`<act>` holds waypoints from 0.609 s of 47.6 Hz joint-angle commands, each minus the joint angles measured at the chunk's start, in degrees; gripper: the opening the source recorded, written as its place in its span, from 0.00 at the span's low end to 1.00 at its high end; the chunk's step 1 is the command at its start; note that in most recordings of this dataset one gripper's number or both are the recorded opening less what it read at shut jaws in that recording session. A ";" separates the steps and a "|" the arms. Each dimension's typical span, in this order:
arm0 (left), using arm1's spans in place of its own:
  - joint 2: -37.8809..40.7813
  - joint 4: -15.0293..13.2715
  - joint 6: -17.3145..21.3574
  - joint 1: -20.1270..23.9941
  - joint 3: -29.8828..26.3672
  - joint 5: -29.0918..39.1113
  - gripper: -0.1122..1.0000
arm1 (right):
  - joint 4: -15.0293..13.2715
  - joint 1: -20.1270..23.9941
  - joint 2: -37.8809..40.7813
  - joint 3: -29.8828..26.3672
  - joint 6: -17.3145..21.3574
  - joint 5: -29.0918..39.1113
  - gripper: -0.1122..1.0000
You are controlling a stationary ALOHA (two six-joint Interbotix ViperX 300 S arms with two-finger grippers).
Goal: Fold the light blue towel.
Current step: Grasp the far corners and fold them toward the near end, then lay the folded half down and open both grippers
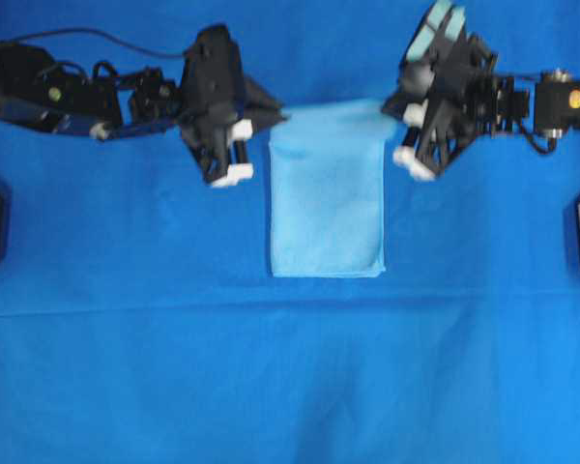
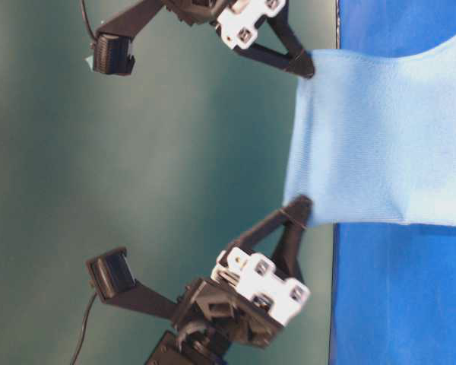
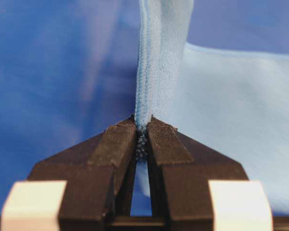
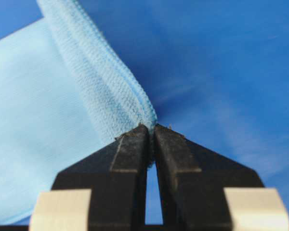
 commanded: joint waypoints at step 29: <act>10.02 -0.26 -3.16 -15.12 2.99 -5.98 0.13 | 0.09 16.26 7.82 4.48 19.69 -2.02 0.15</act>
